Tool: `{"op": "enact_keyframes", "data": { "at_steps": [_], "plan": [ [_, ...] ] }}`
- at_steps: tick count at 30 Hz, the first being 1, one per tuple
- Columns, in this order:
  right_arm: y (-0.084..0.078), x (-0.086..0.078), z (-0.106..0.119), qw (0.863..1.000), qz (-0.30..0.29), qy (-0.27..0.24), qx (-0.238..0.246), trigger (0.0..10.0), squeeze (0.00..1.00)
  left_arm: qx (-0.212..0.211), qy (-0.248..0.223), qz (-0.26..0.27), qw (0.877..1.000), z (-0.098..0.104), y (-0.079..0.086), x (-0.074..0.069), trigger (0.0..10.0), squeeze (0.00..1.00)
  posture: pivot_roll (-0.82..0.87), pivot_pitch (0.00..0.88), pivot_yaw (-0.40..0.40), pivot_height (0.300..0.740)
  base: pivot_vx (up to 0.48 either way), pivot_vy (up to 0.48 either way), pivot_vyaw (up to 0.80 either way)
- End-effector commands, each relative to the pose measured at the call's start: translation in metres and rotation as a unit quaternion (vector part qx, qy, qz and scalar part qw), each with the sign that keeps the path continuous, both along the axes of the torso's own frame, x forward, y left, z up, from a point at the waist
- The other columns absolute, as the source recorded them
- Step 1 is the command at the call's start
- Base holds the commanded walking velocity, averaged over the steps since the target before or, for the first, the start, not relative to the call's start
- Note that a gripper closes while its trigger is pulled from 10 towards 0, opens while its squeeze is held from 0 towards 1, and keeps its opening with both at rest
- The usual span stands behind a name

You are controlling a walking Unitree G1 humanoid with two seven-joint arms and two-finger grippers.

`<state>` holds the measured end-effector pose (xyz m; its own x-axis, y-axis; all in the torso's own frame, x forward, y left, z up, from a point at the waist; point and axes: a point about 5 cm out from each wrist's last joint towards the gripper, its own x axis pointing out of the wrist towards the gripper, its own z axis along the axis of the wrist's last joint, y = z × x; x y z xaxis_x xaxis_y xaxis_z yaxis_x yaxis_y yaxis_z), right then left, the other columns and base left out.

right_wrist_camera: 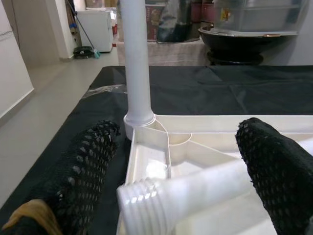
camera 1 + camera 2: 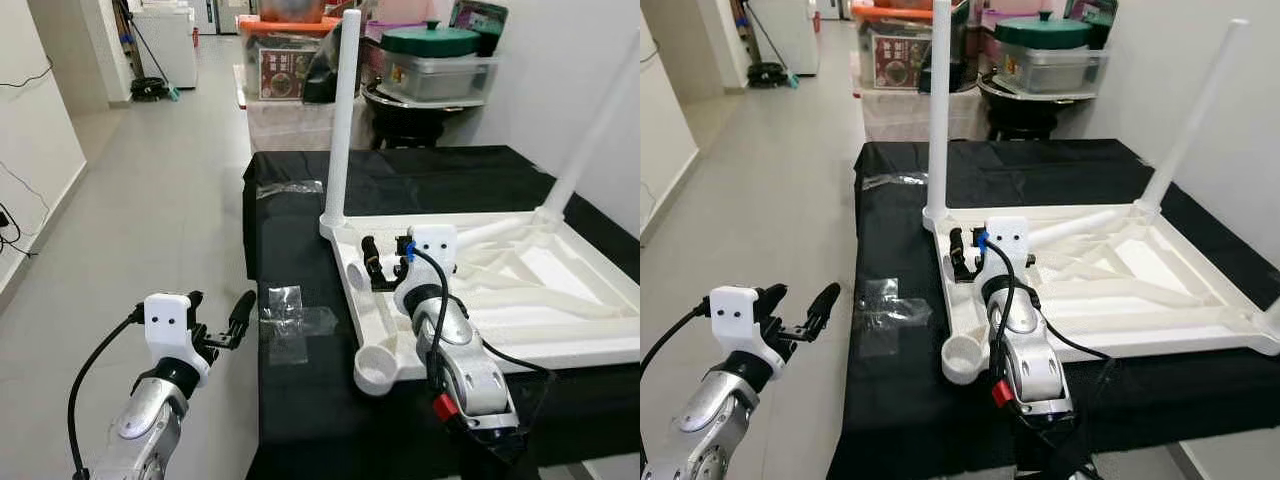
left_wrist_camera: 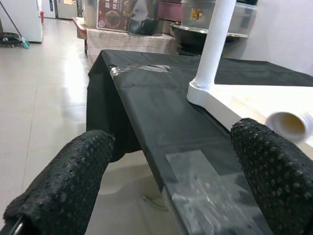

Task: Building children table

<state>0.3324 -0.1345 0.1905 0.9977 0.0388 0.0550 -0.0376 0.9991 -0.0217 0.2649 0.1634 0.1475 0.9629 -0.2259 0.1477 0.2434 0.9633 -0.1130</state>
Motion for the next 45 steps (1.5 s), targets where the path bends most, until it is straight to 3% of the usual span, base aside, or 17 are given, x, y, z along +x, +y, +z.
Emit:
{"op": "enact_keyframes", "data": {
  "at_steps": [1,5,10,16,20,22,26,29,30,31,32,35,39,43,45],
  "plan": [
    [0.001,0.001,0.000,1.000,-0.005,-0.005,0.001,10.0,0.00,-0.002,0.002,-0.005,1.000,0.000,0.001,-0.001,10.0,0.00,0.08,0.000,-0.047,0.740,0.319,0.000,0.00],
    [-0.004,0.003,0.005,0.999,-0.029,-0.020,0.004,10.0,0.00,-0.007,-0.002,-0.016,1.000,0.001,-0.002,-0.001,10.0,0.00,0.08,0.000,-0.046,0.740,0.310,0.000,0.00],
    [-0.031,0.004,0.017,0.990,-0.122,-0.051,0.044,10.0,0.00,-0.015,-0.006,-0.036,0.999,0.003,-0.005,-0.004,10.0,0.00,0.08,0.000,-0.044,0.740,0.258,0.000,0.00],
    [-0.031,0.000,0.021,0.989,-0.121,-0.076,0.048,10.0,0.00,-0.019,-0.007,-0.049,0.999,0.004,-0.008,-0.005,10.0,0.00,0.08,0.000,-0.043,0.740,0.082,0.000,0.00],
    [-0.025,0.002,0.018,0.991,-0.108,-0.062,0.052,10.0,0.00,-0.057,0.007,-0.083,0.995,0.005,-0.013,-0.009,10.0,0.00,0.08,0.000,-0.046,0.740,0.000,0.000,-0.20],
    [-0.024,0.003,0.019,0.991,-0.107,-0.068,0.044,10.0,0.00,-0.091,0.024,-0.136,0.986,0.006,-0.020,-0.014,10.0,0.00,0.08,0.000,-0.046,0.740,0.000,0.000,0.00],
    [-0.023,0.003,0.019,0.991,-0.104,-0.067,0.051,10.0,0.00,-0.102,0.031,-0.154,0.982,0.007,-0.022,-0.017,10.0,0.00,0.08,0.000,-0.046,0.740,0.000,0.000,0.00],
    [-0.022,0.004,0.020,0.991,-0.102,-0.069,0.044,10.0,0.00,-0.142,0.079,-0.203,0.966,0.000,-0.028,-0.022,10.0,0.00,0.08,0.000,-0.048,0.740,0.000,0.000,-0.53],
    [-0.022,0.004,0.020,0.991,-0.102,-0.069,0.044,10.0,0.00,-0.142,0.079,-0.203,0.966,0.000,-0.028,-0.022,10.0,0.00,0.08,0.000,-0.048,0.740,0.000,0.000,0.00],
    [-0.021,0.004,0.021,0.991,-0.102,-0.076,0.034,10.0,0.00,-0.166,0.102,-0.227,0.954,-0.003,-0.031,-0.023,10.0,0.00,0.08,0.000,-0.046,0.740,0.000,0.000,0.00],
    [-0.021,0.004,0.021,0.991,-0.102,-0.076,0.034,10.0,0.00,-0.166,0.102,-0.227,0.954,-0.003,-0.031,-0.023,10.0,0.00,0.08,0.000,-0.046,0.740,0.000,0.000,0.00],
    [-0.023,0.005,0.019,0.990,-0.105,-0.067,0.059,10.0,0.00,-0.224,0.125,-0.247,0.934,-0.004,-0.032,-0.016,10.0,0.00,0.07,0.000,-0.039,0.740,0.000,0.000,-0.27],
    [-0.024,0.005,0.018,0.990,-0.105,-0.062,0.068,10.0,0.00,-0.234,0.134,-0.265,0.926,-0.002,-0.031,-0.010,10.0,0.00,0.06,0.000,-0.030,0.740,0.000,0.000,-0.80],
    [-0.026,0.004,0.020,0.990,-0.109,-0.074,0.047,10.0,0.00,-0.239,0.136,-0.278,0.920,0.001,-0.029,-0.005,10.0,0.00,0.06,0.000,-0.023,0.740,0.000,0.000,-0.60],
    [-0.028,0.003,0.017,0.990,-0.114,-0.065,0.049,10.0,0.00,-0.253,0.147,-0.300,0.908,0.003,-0.025,0.005,10.0,0.00,0.05,0.000,-0.015,0.740,0.000,0.000,-0.80]
  ]
}}
